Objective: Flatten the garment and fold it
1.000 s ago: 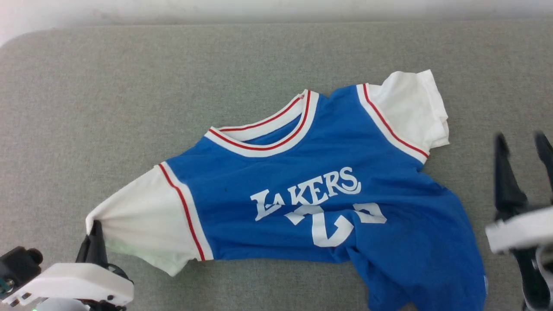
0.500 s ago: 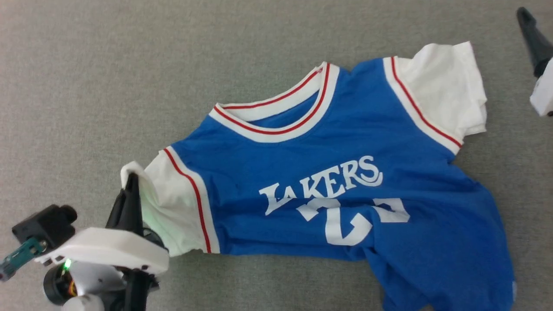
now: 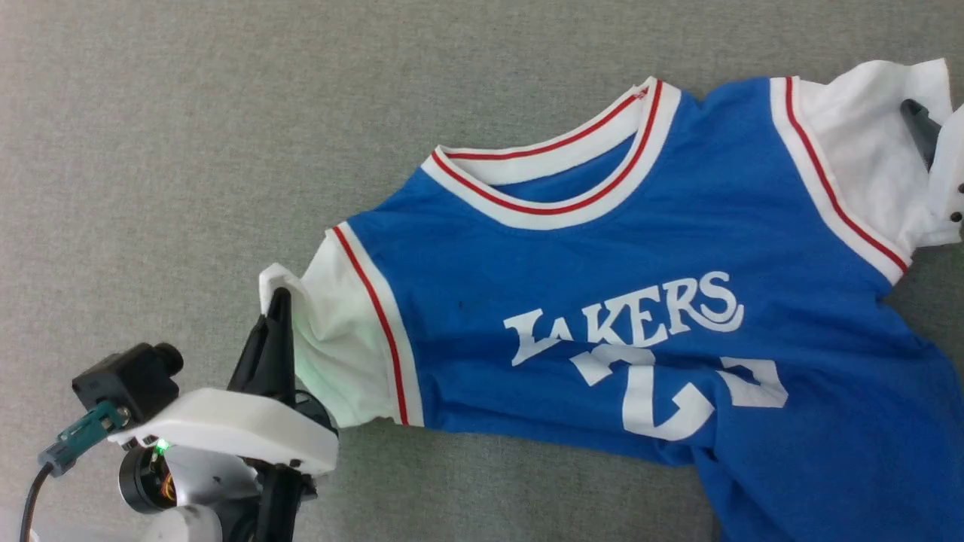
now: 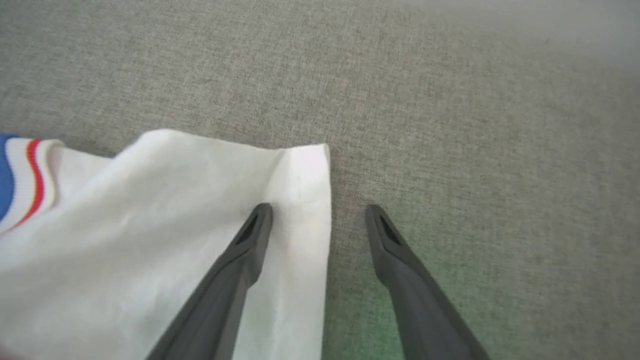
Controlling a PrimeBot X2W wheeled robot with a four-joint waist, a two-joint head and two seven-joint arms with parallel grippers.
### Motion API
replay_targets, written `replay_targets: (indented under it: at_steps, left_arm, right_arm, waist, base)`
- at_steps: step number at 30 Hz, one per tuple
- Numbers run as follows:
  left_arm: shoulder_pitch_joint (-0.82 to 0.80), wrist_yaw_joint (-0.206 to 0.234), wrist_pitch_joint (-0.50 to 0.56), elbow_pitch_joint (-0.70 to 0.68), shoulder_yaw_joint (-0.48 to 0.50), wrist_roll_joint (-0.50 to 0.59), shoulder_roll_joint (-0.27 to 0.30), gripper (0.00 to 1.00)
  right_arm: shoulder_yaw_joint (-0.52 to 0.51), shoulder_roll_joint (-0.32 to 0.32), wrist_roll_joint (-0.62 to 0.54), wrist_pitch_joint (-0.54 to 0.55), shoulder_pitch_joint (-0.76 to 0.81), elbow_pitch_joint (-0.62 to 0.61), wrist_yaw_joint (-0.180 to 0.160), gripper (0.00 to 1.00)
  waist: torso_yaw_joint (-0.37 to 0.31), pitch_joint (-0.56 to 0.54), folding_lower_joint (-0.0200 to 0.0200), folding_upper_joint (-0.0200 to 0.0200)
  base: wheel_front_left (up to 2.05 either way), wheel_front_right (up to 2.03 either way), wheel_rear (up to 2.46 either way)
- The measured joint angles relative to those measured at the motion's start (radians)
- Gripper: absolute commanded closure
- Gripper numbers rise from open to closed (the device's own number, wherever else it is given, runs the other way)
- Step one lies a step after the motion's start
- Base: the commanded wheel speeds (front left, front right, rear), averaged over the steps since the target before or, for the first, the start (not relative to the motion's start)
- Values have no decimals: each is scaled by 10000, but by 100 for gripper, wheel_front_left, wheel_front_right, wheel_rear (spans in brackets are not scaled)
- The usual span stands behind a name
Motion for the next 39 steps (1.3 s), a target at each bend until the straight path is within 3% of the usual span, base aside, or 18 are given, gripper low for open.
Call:
replay_targets:
  at_steps: [3,4,5,6,11,16,26,33,39]
  left_arm:
    - [-7,0,-2,44,-19,0,-12,100]
    - [-15,0,0,77,-21,0,-12,100]
    - [-23,0,0,98,-21,0,-10,100]
    - [-23,0,0,98,-21,0,-10,100]
    - [-71,-75,-2,219,8,-15,-29,100]
    - [-557,-234,-10,408,58,-4,42,100]
    - [-2638,-702,456,1076,238,359,936,100]
    - [-4309,-972,926,1427,232,830,1611,100]
    - [-4887,-1051,1450,1120,194,731,1707,100]
  right_arm:
    - [54,-94,73,309,-22,94,-2,0]
    - [144,-207,245,637,-75,75,-6,11]
    - [136,-228,299,717,-106,59,-4,71]
    - [136,-228,299,717,-106,59,-4,100]
    - [15,42,291,545,-81,-19,0,100]
    - [-270,403,224,-805,89,-182,0,100]
    - [-581,1068,945,-2729,67,-1172,0,100]
    - [-959,1269,1231,-3183,-183,-2257,0,100]
    - [-1174,1369,1586,-2800,-168,-3563,0,100]
  waist:
    - [132,111,-3,0]
    - [177,152,-3,0]
    - [177,155,-2,0]
    - [177,155,-2,0]
    - [78,62,-2,0]
    - [-104,-224,-1,0]
    - [-690,-1505,-2,0]
    - [-1256,-2609,-3,0]
    - [-1924,-3296,-3,0]
  base:
    - [0,0,0]
    - [0,0,0]
    - [0,0,0]
    - [0,0,0]
    - [0,0,0]
    - [0,0,0]
    - [0,0,0]
    - [0,0,0]
    - [0,0,0]
